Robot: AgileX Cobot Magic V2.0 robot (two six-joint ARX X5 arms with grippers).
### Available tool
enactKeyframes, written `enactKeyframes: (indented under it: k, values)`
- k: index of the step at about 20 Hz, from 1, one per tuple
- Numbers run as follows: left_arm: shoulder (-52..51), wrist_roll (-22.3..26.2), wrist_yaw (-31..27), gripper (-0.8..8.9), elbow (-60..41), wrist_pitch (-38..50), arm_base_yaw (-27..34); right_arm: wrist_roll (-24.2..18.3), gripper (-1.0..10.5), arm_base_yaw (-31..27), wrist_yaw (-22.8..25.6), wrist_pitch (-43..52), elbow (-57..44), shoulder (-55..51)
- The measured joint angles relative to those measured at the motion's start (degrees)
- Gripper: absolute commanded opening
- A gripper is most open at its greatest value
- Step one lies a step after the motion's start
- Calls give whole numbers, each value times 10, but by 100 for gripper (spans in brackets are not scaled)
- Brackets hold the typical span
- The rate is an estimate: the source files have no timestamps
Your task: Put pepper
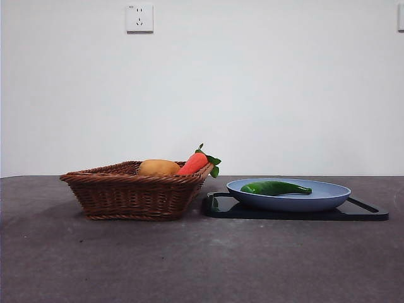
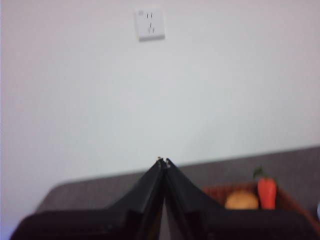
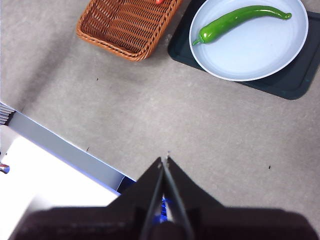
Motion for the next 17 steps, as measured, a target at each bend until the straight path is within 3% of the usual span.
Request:
enactKeyframes:
  k: [9,17]
  values:
    - [-118,-23,0,6,-199,-5,18,0,11,0,0,0,0,0]
    - [-163,-46,0,6,-257,-26,18,0,11,0,0,0,0,0]
